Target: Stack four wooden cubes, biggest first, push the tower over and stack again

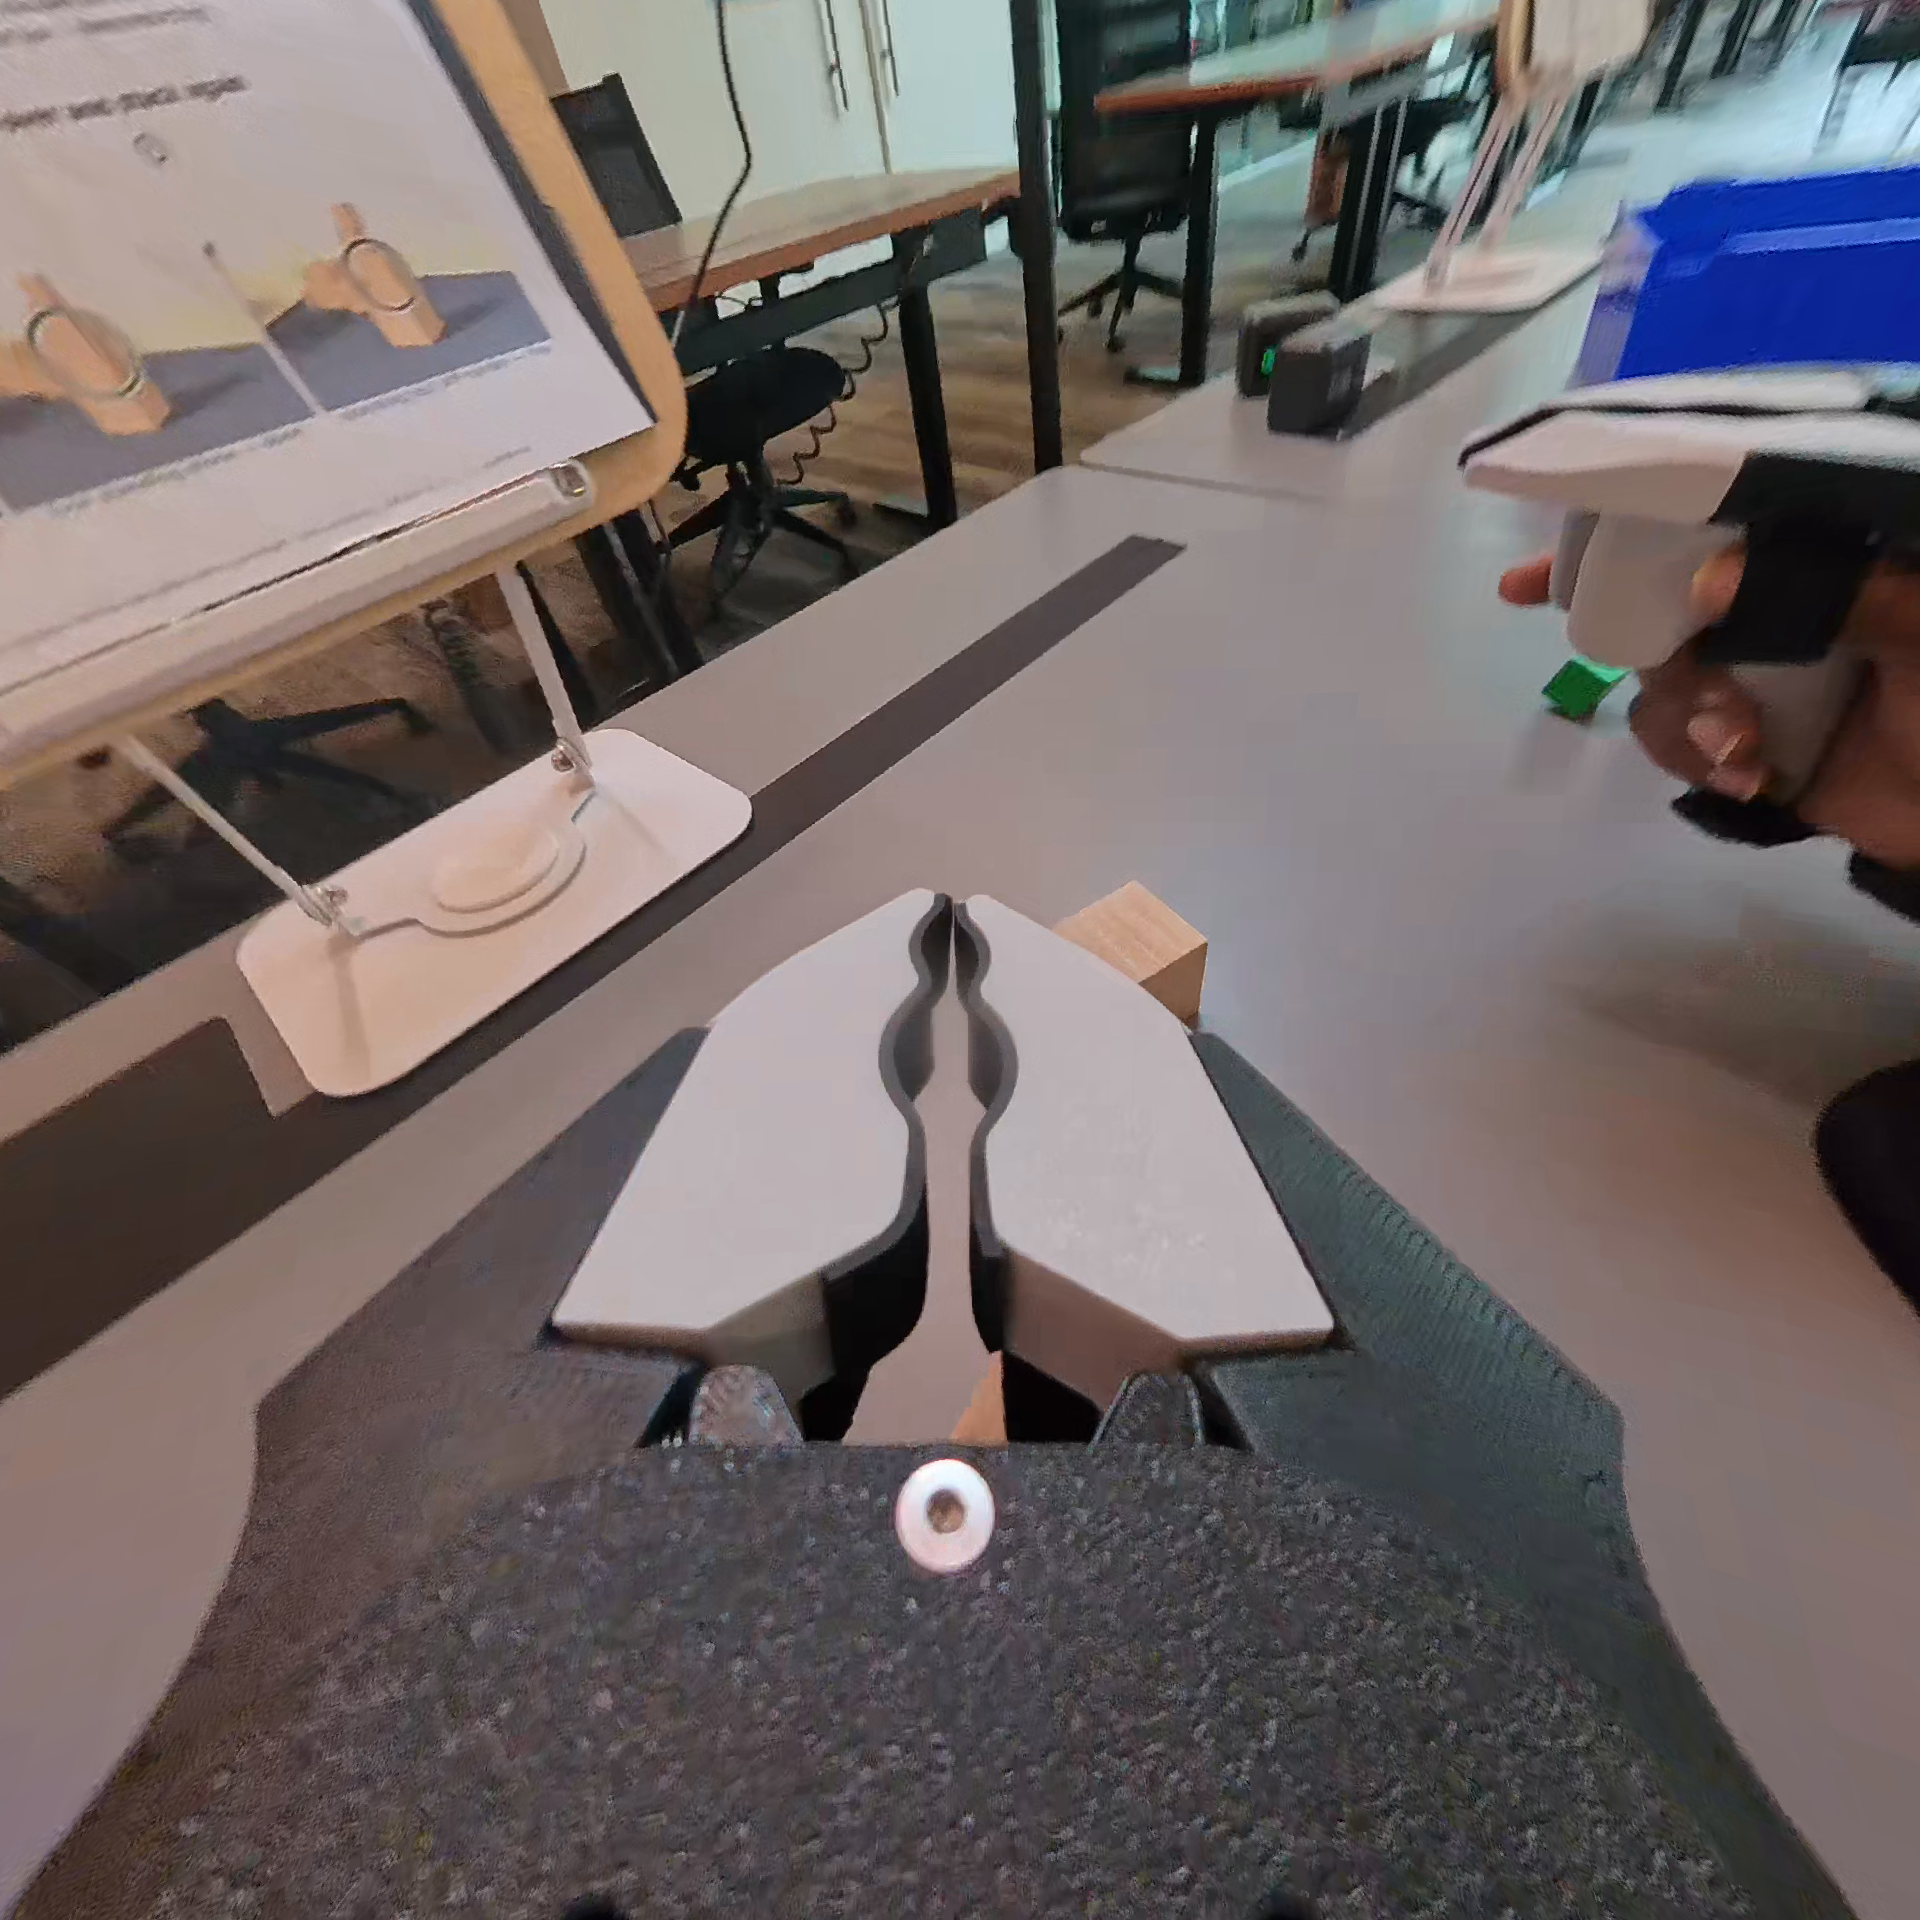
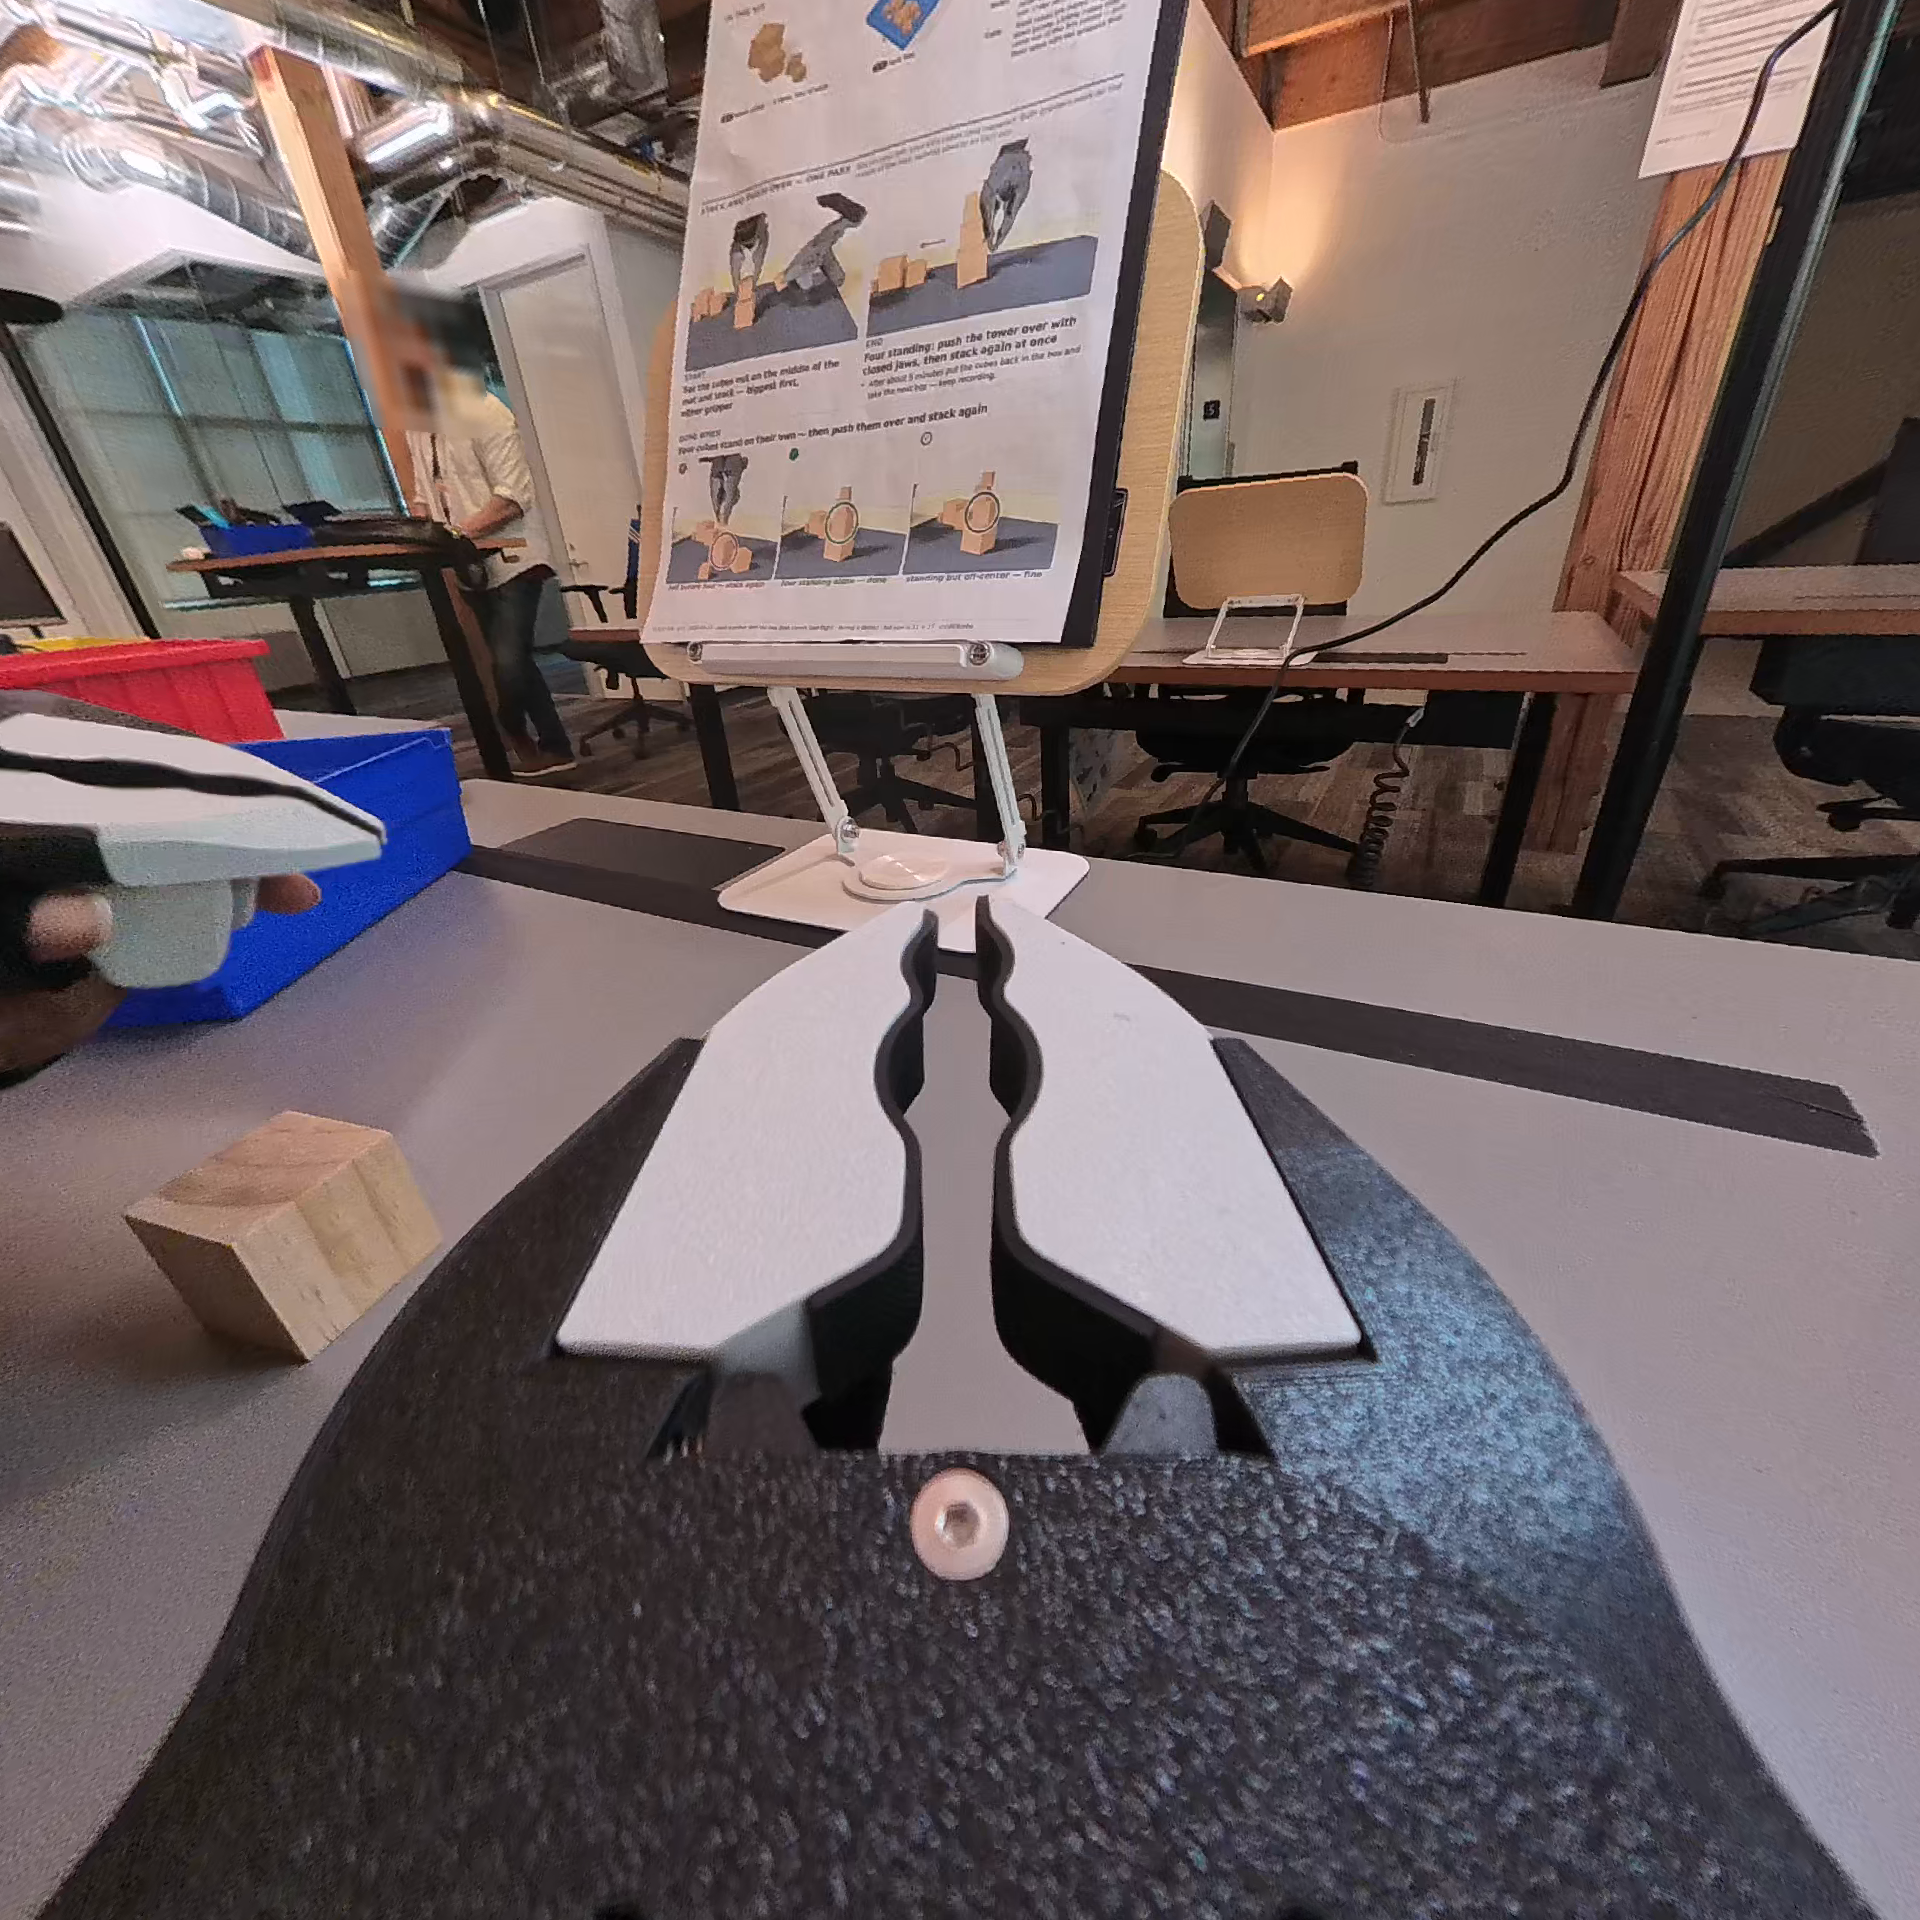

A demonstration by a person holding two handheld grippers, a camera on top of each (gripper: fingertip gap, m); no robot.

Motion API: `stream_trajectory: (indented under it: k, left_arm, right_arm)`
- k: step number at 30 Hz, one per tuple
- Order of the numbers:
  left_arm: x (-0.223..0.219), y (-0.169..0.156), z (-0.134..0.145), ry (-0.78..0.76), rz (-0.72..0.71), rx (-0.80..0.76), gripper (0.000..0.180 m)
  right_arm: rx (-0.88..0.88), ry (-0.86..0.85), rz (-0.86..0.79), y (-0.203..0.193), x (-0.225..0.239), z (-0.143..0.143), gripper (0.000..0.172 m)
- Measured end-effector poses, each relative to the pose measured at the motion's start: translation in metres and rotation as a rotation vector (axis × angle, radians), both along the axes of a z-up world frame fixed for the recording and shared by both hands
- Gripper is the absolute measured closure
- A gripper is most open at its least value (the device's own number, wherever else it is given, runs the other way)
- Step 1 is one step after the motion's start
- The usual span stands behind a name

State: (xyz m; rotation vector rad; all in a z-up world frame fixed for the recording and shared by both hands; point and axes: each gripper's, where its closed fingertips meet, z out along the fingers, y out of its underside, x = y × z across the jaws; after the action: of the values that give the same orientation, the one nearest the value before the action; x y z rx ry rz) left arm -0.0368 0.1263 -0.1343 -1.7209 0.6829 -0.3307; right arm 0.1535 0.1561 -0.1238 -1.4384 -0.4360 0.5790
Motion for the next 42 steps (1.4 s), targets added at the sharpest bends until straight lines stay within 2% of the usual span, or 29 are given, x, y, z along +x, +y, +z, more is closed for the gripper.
stream_trajectory:
  k: [3, 6, 8, 11, 17, 22, 24, 26, 28, 32, 34, 36, 39, 42]
  left_arm:
    - [-0.035, 0.000, -0.004, -0.146, 0.018, -0.020, 0.174]
    - [-0.072, 0.008, -0.026, -0.238, 0.088, -0.005, 0.175]
    - [-0.081, 0.012, -0.039, -0.305, 0.066, -0.053, 0.173]
    - [-0.089, 0.018, -0.037, -0.375, 0.044, -0.034, 0.171]
    - [-0.091, 0.013, -0.024, -0.382, 0.004, 0.074, 0.168]
    - [-0.092, 0.007, -0.016, -0.382, -0.021, 0.121, 0.164]
    - [-0.095, 0.009, -0.016, -0.371, -0.010, 0.123, 0.163]
    - [-0.098, 0.011, -0.018, -0.362, 0.000, 0.121, 0.163]
    - [-0.099, 0.011, -0.018, -0.363, 0.002, 0.120, 0.163]
    - [-0.097, 0.010, -0.019, -0.361, -0.009, 0.115, 0.164]
    - [-0.093, 0.008, -0.019, -0.346, -0.023, 0.120, 0.164]
    - [-0.091, 0.007, -0.018, -0.327, -0.032, 0.128, 0.164]
    - [-0.089, 0.007, -0.019, -0.298, -0.034, 0.136, 0.165]
    - [-0.089, 0.006, -0.016, -0.302, -0.037, 0.148, 0.165]
  right_arm:
    - [0.002, -0.032, 0.034, -0.002, -0.007, -0.004, 0.162]
    - [0.001, -0.087, 0.076, -0.005, -0.019, -0.011, 0.159]
    - [0.005, -0.132, 0.096, -0.007, -0.026, -0.017, 0.156]
    - [0.010, -0.177, 0.139, -0.012, -0.036, -0.022, 0.150]
    - [-0.032, -0.276, 0.276, -0.024, -0.061, -0.043, 0.125]
    - [-0.013, -0.390, 0.450, -0.054, -0.101, -0.055, 0.121]
    - [-0.004, -0.468, 0.528, -0.068, -0.125, -0.059, 0.118]
    - [-0.020, -0.573, 0.620, -0.080, -0.152, -0.066, 0.105]
    - [-0.053, -0.710, 0.705, -0.088, -0.175, -0.078, 0.091]
    - [-0.118, -0.945, 0.842, -0.091, -0.209, -0.106, 0.075]
    - [-0.148, -1.006, 0.894, -0.092, -0.221, -0.118, 0.078]
    - [-0.144, -1.072, 0.927, -0.093, -0.226, -0.128, 0.110]
    - [-0.122, -1.089, 0.969, -0.101, -0.220, -0.121, 0.111]
    - [-0.094, -1.042, 0.942, -0.102, -0.193, -0.094, 0.111]
